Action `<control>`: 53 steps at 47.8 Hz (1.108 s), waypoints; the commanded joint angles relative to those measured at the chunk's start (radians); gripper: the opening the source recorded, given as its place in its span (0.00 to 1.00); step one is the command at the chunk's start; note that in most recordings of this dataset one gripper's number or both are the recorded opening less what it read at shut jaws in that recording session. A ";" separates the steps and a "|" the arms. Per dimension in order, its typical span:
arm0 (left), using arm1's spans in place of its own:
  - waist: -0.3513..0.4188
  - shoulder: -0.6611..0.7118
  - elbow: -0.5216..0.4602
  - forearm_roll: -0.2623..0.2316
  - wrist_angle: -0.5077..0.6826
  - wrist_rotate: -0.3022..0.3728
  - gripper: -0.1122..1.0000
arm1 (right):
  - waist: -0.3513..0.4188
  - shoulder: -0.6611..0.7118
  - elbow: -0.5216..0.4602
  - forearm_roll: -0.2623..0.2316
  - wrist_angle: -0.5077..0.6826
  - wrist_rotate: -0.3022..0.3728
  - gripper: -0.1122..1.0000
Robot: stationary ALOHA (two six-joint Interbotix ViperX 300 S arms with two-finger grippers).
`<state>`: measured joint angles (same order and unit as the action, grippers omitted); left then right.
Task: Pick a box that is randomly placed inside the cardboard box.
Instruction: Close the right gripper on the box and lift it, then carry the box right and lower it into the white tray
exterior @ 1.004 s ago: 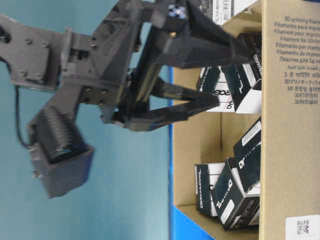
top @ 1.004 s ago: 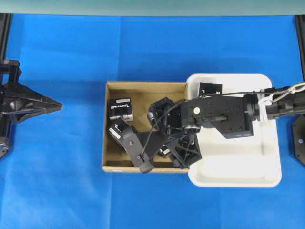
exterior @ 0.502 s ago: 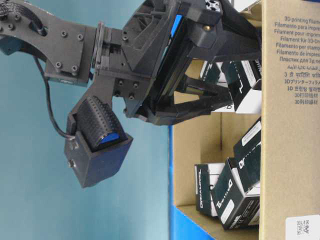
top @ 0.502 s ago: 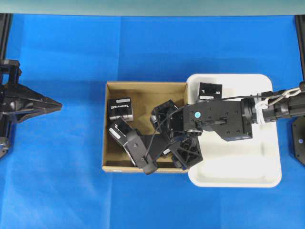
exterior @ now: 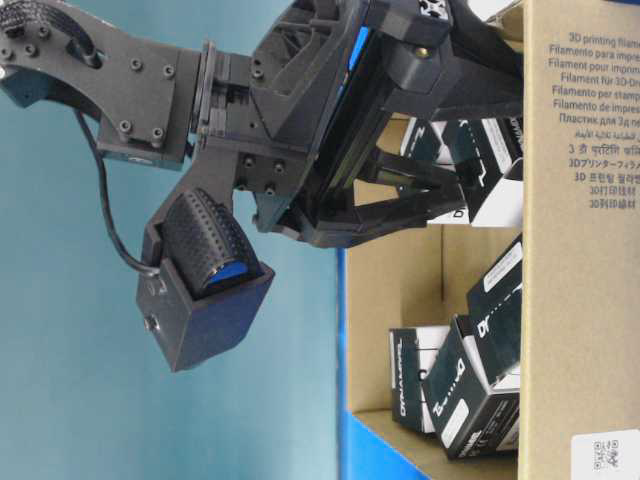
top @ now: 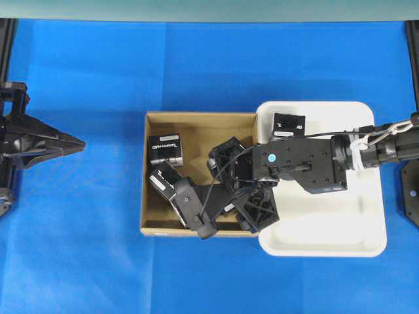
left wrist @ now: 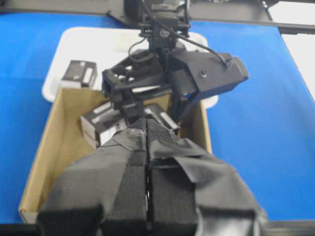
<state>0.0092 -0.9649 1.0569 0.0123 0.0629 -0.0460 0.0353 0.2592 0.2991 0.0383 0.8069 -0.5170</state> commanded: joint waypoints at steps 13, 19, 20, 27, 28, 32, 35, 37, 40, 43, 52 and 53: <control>0.003 0.002 -0.025 0.003 -0.005 0.000 0.04 | 0.002 -0.017 -0.051 0.003 0.028 0.011 0.64; 0.003 0.002 -0.023 0.003 -0.005 0.000 0.04 | -0.008 -0.054 -0.104 0.005 0.110 0.040 0.64; 0.003 0.002 -0.025 0.003 -0.005 0.000 0.04 | -0.009 -0.061 -0.117 0.005 0.126 0.049 0.64; 0.003 0.002 -0.025 0.002 -0.005 0.000 0.04 | -0.049 -0.133 -0.196 0.011 0.250 0.175 0.64; 0.003 0.002 -0.025 0.003 -0.005 0.000 0.04 | -0.055 -0.146 -0.206 0.011 0.265 0.195 0.64; 0.003 0.002 -0.025 0.003 -0.005 0.000 0.04 | -0.084 -0.201 -0.227 0.011 0.321 0.273 0.64; 0.003 0.002 -0.025 0.003 -0.005 0.000 0.04 | -0.109 -0.247 -0.224 0.011 0.360 0.321 0.64; 0.003 0.002 -0.025 0.003 -0.005 0.000 0.04 | -0.123 -0.281 -0.212 0.011 0.383 0.344 0.64; 0.003 0.002 -0.025 0.002 -0.005 0.000 0.04 | -0.141 -0.339 -0.184 0.011 0.410 0.354 0.64; 0.003 0.002 -0.025 0.003 -0.005 0.000 0.04 | -0.166 -0.408 -0.135 0.011 0.423 0.354 0.64; 0.003 0.002 -0.025 0.003 -0.005 0.000 0.04 | -0.262 -0.600 0.060 0.009 0.422 0.359 0.64; 0.003 0.002 -0.025 0.002 -0.005 0.000 0.04 | -0.273 -0.617 0.083 0.009 0.422 0.357 0.64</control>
<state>0.0092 -0.9695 1.0569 0.0123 0.0629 -0.0460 -0.2040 -0.2930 0.3221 0.0460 1.2318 -0.1595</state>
